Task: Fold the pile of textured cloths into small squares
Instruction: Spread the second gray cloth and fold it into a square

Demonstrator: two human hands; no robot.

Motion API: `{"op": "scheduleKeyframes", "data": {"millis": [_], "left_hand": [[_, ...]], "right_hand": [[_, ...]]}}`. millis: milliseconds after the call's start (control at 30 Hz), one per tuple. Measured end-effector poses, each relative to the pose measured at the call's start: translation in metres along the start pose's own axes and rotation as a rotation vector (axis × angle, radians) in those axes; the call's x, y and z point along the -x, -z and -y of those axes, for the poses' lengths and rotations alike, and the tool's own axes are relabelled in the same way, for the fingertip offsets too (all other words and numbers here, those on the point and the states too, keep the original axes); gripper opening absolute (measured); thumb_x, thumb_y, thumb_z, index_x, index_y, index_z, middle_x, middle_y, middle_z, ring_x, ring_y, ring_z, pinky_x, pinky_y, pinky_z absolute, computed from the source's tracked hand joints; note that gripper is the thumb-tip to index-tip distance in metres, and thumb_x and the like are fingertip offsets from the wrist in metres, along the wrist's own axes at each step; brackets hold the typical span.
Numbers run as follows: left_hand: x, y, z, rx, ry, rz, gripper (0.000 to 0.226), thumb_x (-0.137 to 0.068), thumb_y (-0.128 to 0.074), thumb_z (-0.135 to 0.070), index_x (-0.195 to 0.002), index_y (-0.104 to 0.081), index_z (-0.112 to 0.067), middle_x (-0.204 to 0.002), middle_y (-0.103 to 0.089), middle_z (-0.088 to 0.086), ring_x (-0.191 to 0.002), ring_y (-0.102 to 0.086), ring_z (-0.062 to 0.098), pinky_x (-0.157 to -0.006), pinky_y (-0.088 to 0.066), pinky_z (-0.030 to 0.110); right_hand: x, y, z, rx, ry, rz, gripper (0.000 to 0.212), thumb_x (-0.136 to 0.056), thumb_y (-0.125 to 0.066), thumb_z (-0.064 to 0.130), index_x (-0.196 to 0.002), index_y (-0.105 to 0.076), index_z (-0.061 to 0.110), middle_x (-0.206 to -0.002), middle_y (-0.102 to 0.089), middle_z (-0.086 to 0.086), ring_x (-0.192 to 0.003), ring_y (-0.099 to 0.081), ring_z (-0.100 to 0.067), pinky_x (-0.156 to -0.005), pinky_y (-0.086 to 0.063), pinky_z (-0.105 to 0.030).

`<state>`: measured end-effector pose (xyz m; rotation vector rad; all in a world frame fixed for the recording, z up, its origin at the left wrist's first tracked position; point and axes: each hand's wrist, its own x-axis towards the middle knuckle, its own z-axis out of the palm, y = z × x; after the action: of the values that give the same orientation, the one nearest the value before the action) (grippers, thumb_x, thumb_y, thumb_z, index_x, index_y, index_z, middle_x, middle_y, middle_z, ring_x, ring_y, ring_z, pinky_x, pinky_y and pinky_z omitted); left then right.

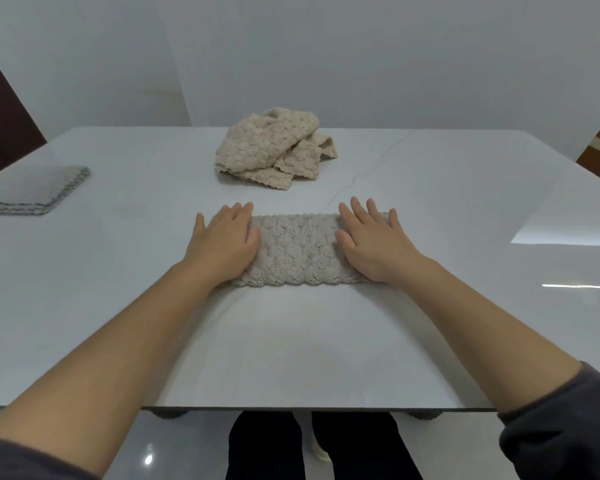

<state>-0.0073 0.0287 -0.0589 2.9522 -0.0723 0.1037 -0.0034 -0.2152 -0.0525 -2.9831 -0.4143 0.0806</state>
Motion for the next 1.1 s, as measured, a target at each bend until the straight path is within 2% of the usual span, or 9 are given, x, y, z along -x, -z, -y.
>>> {"op": "scheduleKeyframes", "data": {"millis": [100, 300, 400, 500, 600, 667, 800, 967, 1100], "left_hand": [[-0.012, 0.011, 0.015, -0.056, 0.059, -0.003, 0.048, -0.100, -0.031, -0.026, -0.147, -0.032, -0.014, -0.144, -0.042, 0.012, -0.132, -0.039, 0.031, -0.106, -0.031, 0.046], [-0.032, 0.030, 0.018, -0.034, 0.066, 0.164, 0.031, -0.097, -0.045, -0.025, -0.124, -0.053, -0.013, -0.125, -0.050, 0.012, -0.111, -0.048, 0.028, -0.091, -0.043, 0.039], [-0.034, 0.037, 0.015, 0.152, 0.092, 0.188, 0.016, -0.093, -0.051, -0.016, -0.108, -0.055, -0.010, -0.108, -0.054, 0.009, -0.094, -0.049, 0.023, -0.075, -0.038, 0.030], [-0.033, 0.040, 0.018, 0.574, 0.243, 0.186, 0.014, -0.088, -0.066, -0.022, -0.092, -0.055, -0.015, -0.094, -0.058, 0.007, -0.084, -0.053, 0.021, -0.072, -0.042, 0.031], [-0.028, 0.035, 0.024, 0.755, 0.445, 0.221, 0.042, -0.082, -0.074, -0.039, -0.106, -0.059, -0.008, -0.104, -0.064, 0.012, -0.093, -0.061, 0.027, -0.083, -0.051, 0.039], [-0.024, 0.031, 0.027, 0.777, 0.506, 0.190, 0.045, -0.082, -0.073, -0.035, -0.111, -0.061, -0.003, -0.113, -0.066, 0.018, -0.096, -0.064, 0.031, -0.090, -0.052, 0.043], [-0.017, 0.039, 0.034, 0.837, 0.497, 0.105, 0.023, -0.090, -0.065, -0.026, -0.104, -0.063, -0.008, -0.111, -0.066, 0.016, -0.087, -0.062, 0.026, -0.081, -0.050, 0.036], [-0.002, 0.051, 0.039, 0.839, 0.478, 0.154, 0.026, -0.095, -0.058, -0.028, -0.113, -0.060, -0.009, -0.097, -0.067, 0.008, -0.079, -0.064, 0.020, -0.068, -0.051, 0.028], [-0.004, 0.067, 0.021, 1.001, 0.497, 0.154, 0.028, -0.093, -0.061, -0.031, -0.109, -0.061, -0.008, -0.097, -0.070, 0.012, -0.086, -0.068, 0.027, -0.081, -0.055, 0.037]], "right_hand": [[-0.002, 0.002, 0.016, -0.019, 0.066, 0.001, 0.058, -0.104, -0.015, 0.039, -0.157, -0.001, 0.019, -0.164, 0.006, -0.002, -0.150, 0.009, -0.023, -0.120, 0.007, -0.051], [-0.013, -0.006, 0.037, -0.019, 0.116, 0.024, 0.058, -0.104, -0.016, 0.039, -0.157, -0.001, 0.020, -0.164, 0.004, -0.003, -0.150, 0.007, -0.023, -0.119, 0.007, -0.052], [-0.015, -0.011, 0.039, -0.029, 0.122, 0.031, 0.058, -0.104, -0.016, 0.039, -0.157, -0.002, 0.020, -0.164, 0.003, -0.003, -0.150, 0.007, -0.024, -0.119, 0.007, -0.051], [-0.015, -0.014, 0.038, -0.031, 0.118, 0.039, 0.058, -0.104, -0.015, 0.040, -0.157, 0.000, 0.020, -0.164, 0.004, -0.003, -0.150, 0.008, -0.024, -0.120, 0.006, -0.051], [-0.016, -0.017, 0.040, -0.014, 0.102, 0.048, 0.058, -0.104, -0.014, 0.040, -0.156, 0.001, 0.019, -0.164, 0.006, -0.003, -0.150, 0.009, -0.024, -0.119, 0.006, -0.052], [-0.015, -0.018, 0.044, 0.007, 0.088, 0.051, 0.058, -0.104, -0.013, 0.040, -0.156, 0.002, 0.019, -0.164, 0.006, -0.003, -0.150, 0.010, -0.024, -0.119, 0.007, -0.052], [-0.015, -0.020, 0.060, -0.010, 0.106, 0.068, 0.058, -0.104, -0.012, 0.041, -0.156, 0.003, 0.020, -0.164, 0.008, -0.003, -0.150, 0.011, -0.024, -0.119, 0.007, -0.053], [-0.018, -0.022, 0.072, -0.032, 0.131, 0.080, 0.059, -0.104, -0.014, 0.039, -0.156, 0.002, 0.019, -0.164, 0.007, -0.004, -0.150, 0.010, -0.025, -0.119, 0.008, -0.053], [-0.010, -0.001, 0.063, -0.441, 0.174, -0.043, 0.055, -0.105, -0.028, 0.028, -0.156, -0.013, 0.015, -0.163, -0.011, -0.003, -0.150, -0.004, -0.018, -0.121, -0.002, -0.037]]}}
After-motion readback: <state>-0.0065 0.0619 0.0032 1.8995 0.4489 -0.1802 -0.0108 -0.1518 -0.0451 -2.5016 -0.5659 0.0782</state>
